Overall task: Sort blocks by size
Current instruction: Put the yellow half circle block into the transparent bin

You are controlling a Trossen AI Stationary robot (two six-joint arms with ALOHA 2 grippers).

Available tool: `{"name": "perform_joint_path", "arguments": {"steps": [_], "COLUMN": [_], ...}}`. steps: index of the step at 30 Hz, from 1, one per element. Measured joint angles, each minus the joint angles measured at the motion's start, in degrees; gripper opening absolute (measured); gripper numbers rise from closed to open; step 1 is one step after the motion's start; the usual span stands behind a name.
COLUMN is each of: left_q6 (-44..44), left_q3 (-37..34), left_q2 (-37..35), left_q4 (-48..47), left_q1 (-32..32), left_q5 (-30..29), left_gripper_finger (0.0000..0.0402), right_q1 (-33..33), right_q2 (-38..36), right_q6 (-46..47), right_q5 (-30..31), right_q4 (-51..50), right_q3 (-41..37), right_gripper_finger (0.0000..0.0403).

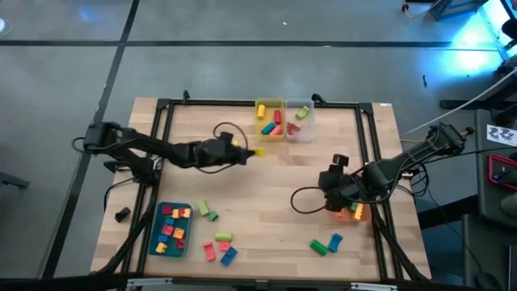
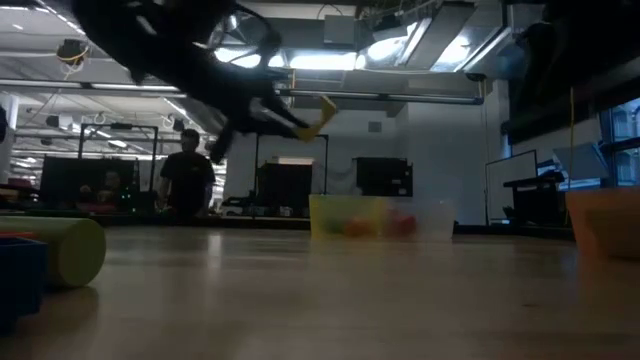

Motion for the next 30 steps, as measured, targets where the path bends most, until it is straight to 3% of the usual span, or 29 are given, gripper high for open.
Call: {"name": "perform_joint_path", "arguments": {"steps": [7, 17, 23, 30], "left_q6": [14.3, 38.21, 45.75, 50.43], "left_q3": [13.53, 35.52, 41.26, 42.94], "left_q2": [13.23, 30.7, 37.27, 40.64], "left_q4": [3.32, 2.83, 2.85, 3.08], "left_q1": [6.37, 12.11, 13.61, 14.99], "left_q5": [0.04, 1.35, 1.5, 1.44], "left_gripper_finger": [0.0022, 0.0029, 0.003, 0.0031], "right_q1": [0.0, 0.0, 0.07, 0.23], "right_q2": [0.0, 0.0, 1.02, 5.05], "right_q6": [0.21, 4.62, 12.61, 17.81], "right_q5": [-10.63, -20.41, -23.77, -27.17], "right_q4": [0.7, 5.07, 6.13, 7.2], "right_q3": [-0.02, -0.04, -0.07, -0.07], "right_gripper_finger": [0.0216, 0.0216, 0.0216, 0.0216]}}
